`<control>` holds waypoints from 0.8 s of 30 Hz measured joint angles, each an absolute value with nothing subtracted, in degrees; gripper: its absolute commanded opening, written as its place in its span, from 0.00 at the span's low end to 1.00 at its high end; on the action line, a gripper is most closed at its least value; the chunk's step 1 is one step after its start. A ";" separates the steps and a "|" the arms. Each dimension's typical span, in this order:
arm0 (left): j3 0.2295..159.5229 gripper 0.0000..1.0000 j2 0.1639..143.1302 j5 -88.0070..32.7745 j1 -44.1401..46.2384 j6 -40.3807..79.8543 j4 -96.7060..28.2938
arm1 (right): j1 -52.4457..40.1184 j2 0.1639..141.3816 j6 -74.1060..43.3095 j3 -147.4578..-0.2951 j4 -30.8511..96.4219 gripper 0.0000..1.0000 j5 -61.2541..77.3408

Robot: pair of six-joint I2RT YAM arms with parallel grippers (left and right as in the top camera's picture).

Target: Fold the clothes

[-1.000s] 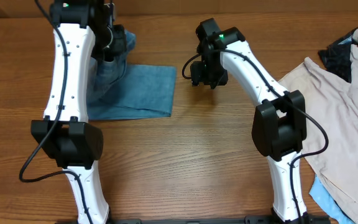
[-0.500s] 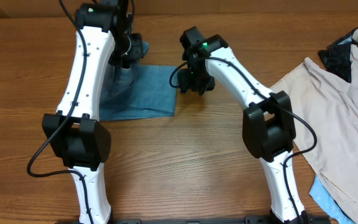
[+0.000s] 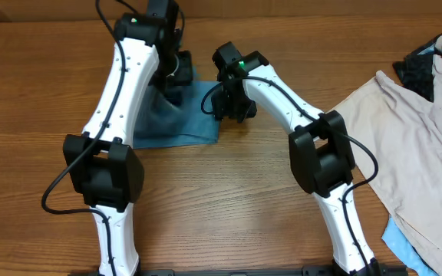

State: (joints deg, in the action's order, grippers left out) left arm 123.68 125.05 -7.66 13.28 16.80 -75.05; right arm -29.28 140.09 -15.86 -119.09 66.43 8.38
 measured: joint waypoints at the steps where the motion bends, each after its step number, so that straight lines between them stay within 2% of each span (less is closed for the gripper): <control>1: 123.68 0.47 125.05 -8.38 13.67 16.75 -75.02 | -29.28 140.16 -15.97 -119.13 66.41 0.63 8.58; 12: 123.68 0.45 125.05 -10.44 11.62 15.94 -74.96 | -29.28 140.16 -16.29 -119.17 67.68 0.64 8.78; 24: 123.68 0.45 125.05 -4.34 0.01 15.92 -76.73 | -28.40 138.74 -14.41 -121.75 69.63 0.69 9.34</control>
State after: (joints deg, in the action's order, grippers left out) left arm 123.68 125.05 -4.34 0.01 15.92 -76.73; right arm -28.40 138.74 -14.41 -121.75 69.63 9.34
